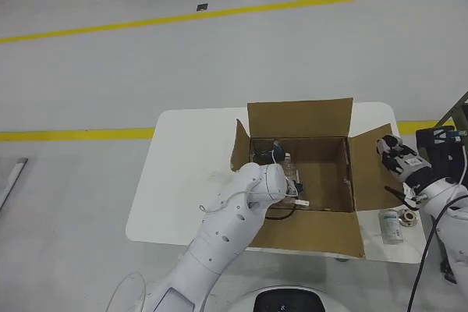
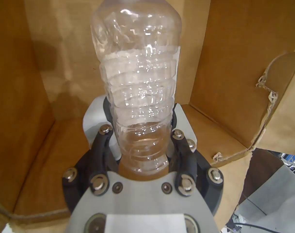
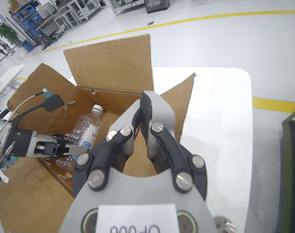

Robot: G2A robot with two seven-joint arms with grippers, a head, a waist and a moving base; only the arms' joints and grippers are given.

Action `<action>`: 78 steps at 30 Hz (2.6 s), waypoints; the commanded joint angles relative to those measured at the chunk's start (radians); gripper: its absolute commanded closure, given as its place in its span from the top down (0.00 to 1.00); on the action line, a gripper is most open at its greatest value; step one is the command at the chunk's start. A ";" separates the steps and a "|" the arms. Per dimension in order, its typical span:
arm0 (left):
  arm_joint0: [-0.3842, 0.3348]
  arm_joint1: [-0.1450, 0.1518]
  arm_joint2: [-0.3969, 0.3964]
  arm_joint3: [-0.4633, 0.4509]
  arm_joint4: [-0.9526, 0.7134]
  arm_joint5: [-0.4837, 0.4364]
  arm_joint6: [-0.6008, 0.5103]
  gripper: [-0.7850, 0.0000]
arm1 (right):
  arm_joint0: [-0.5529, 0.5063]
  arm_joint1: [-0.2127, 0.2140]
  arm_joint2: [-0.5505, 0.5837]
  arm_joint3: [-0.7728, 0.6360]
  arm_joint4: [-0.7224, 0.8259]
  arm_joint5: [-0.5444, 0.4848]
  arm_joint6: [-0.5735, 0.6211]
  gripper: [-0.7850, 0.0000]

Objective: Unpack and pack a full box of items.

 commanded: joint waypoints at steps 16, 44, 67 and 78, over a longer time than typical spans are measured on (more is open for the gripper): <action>-0.029 -0.022 -0.002 0.108 -0.038 0.022 0.038 1.00 | 0.001 0.005 0.014 0.004 0.005 -0.013 0.010 0.00; 0.104 0.034 -0.099 -0.383 0.125 -0.213 0.068 1.00 | -0.057 0.065 0.168 0.052 -0.095 -0.001 0.660 0.41; 0.124 0.038 -0.120 -0.406 0.138 -0.208 0.054 1.00 | -0.062 0.062 0.043 0.093 -0.131 0.090 0.678 1.00; 0.124 0.038 -0.120 -0.406 0.138 -0.208 0.054 1.00 | -0.041 0.061 -0.058 0.132 -0.176 0.114 0.679 0.80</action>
